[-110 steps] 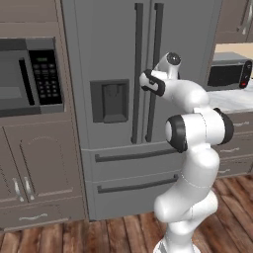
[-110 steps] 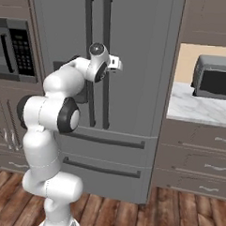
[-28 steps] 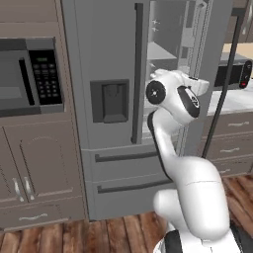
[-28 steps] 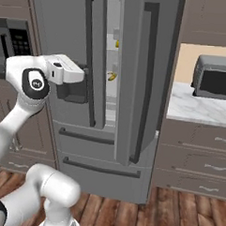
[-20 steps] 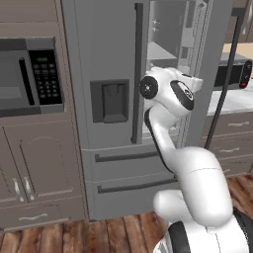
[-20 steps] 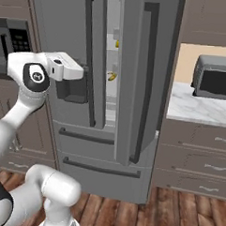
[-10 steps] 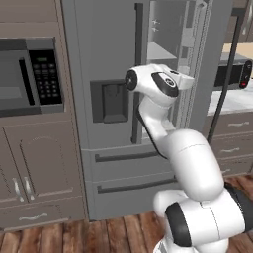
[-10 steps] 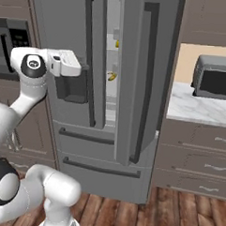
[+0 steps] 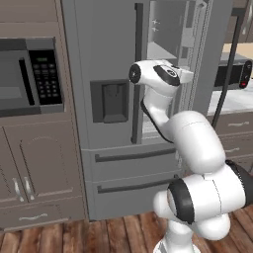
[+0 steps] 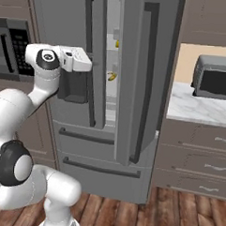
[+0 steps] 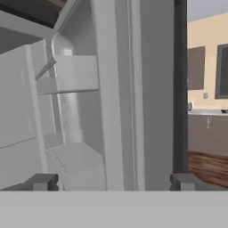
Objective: Take the lemon wedge from the fridge and place it on the plate with fish on the dining counter.
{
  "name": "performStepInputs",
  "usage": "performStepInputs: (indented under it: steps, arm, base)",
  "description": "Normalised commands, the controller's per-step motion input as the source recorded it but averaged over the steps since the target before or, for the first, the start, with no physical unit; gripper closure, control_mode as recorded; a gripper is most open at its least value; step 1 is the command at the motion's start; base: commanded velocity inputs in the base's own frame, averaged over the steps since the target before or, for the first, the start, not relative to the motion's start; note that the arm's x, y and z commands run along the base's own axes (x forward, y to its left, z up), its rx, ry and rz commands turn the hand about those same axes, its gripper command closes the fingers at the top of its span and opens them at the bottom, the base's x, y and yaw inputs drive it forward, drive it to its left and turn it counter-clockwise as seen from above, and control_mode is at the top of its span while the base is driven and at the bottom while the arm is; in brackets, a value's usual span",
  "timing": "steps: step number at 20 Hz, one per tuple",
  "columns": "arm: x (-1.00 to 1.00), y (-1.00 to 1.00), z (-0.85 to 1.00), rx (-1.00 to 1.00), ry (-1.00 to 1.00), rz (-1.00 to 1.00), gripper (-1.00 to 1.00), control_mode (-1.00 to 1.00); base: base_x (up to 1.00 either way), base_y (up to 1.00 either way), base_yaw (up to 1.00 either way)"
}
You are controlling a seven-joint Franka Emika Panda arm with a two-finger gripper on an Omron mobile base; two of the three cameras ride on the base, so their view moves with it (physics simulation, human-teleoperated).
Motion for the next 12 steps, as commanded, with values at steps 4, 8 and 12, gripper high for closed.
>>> performStepInputs:
  steps: [4,8,12]
  arm:
    - [0.28,-0.34,0.00,0.00,0.00,-0.07,-1.00,-1.00]
    - [0.05,-0.19,0.00,0.00,0.00,-0.20,-1.00,-1.00]
    - [0.08,-0.11,0.00,0.00,0.00,-0.20,-1.00,-1.00]
  base:
    - [0.00,0.00,0.00]
    - [0.00,0.00,0.00]
    - [0.00,0.00,0.00]
